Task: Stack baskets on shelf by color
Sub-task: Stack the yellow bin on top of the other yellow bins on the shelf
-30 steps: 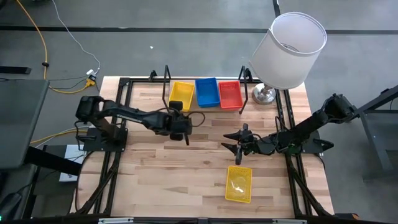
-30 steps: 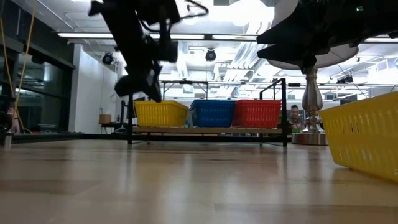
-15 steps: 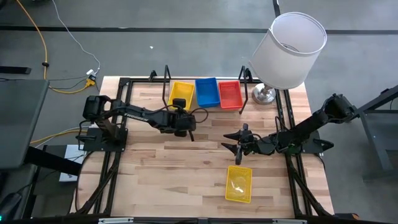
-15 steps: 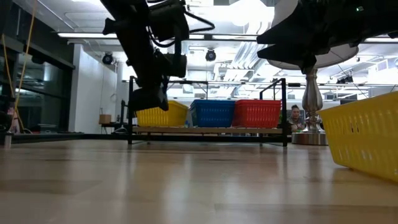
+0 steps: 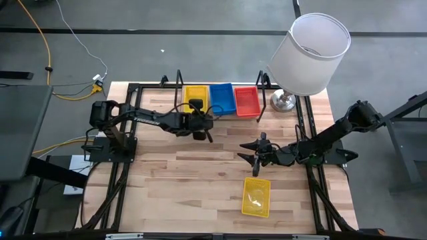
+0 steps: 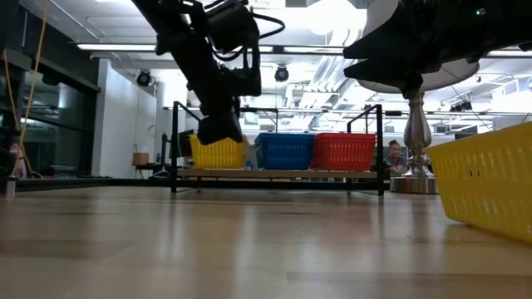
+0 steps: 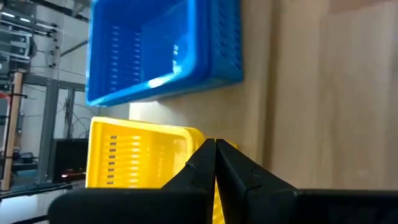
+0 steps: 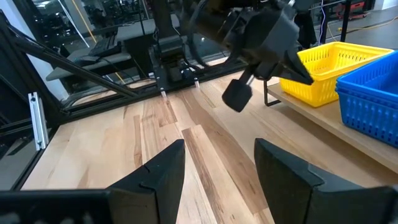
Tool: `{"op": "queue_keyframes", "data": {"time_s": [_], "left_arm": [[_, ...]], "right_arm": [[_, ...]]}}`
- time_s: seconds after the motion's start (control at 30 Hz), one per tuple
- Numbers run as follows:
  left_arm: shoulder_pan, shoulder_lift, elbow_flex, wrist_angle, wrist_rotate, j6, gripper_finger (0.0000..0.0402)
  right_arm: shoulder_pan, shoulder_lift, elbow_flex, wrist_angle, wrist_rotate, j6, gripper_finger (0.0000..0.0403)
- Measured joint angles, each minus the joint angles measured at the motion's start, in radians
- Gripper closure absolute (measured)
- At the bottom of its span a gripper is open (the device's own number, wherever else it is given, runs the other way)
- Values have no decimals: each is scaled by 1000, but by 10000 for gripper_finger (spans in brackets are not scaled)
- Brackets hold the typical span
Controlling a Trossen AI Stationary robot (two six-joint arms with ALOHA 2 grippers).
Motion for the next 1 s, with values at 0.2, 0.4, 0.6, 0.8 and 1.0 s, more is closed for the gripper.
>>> {"op": "queue_keyframes", "data": {"time_s": [0.2, 0.4, 0.6, 0.8, 1.0], "left_arm": [[-56, -36, 0, 19, 24, 7, 401], [-169, -119, 0, -11, 223, -186, 401], [-310, -165, -130, 333, 342, -281, 401], [-387, -246, -435, 975, 409, -286, 401], [-366, -479, -698, 1206, 401, -383, 401]], "right_arm": [[0, 0, 0, 0, 0, -1, 222], [0, 0, 0, 0, -5, -1, 222], [0, 0, 0, -1, -67, 0, 222], [10, 0, 0, 4, -151, 18, 222], [54, 0, 14, -2, -124, -19, 222]]}}
